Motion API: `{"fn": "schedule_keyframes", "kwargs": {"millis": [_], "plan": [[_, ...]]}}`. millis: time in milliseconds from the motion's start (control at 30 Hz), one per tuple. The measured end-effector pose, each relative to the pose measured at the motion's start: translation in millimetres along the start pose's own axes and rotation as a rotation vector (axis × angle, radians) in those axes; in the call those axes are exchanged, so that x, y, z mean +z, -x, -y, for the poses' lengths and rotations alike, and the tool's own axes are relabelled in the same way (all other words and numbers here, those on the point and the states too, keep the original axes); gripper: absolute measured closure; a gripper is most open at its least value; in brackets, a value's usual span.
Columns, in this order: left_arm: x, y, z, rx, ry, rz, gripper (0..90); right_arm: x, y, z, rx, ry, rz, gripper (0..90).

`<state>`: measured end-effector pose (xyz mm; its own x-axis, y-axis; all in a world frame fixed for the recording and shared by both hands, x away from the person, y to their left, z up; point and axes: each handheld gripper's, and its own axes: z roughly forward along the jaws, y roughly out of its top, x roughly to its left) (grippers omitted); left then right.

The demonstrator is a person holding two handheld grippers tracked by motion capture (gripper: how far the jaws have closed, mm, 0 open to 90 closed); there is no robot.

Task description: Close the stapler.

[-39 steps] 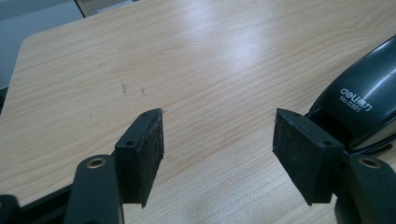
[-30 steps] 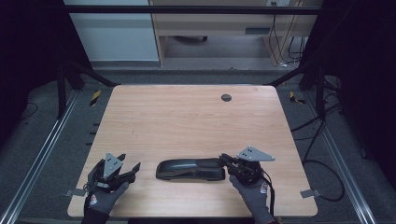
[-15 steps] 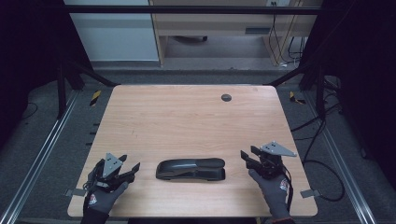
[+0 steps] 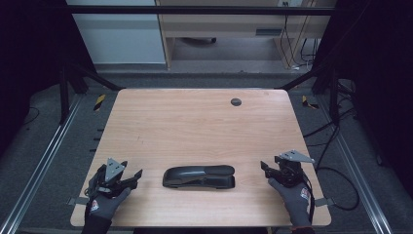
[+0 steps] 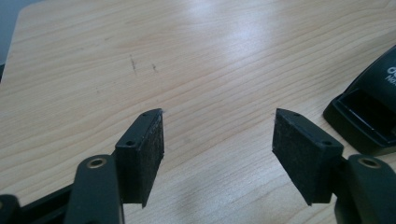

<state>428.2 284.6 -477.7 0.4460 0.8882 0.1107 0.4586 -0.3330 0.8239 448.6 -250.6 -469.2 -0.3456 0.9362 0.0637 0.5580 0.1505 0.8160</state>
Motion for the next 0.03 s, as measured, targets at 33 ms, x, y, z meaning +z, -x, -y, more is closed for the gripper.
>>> {"fn": "schedule_keyframes", "kwargs": {"millis": [33], "plan": [[1.0, -1.0, 0.5, 0.0, -0.005, -0.001, 32.8, -0.6, 2.4, 1.1, 0.015, -0.001, -0.005, 38.8]]}}
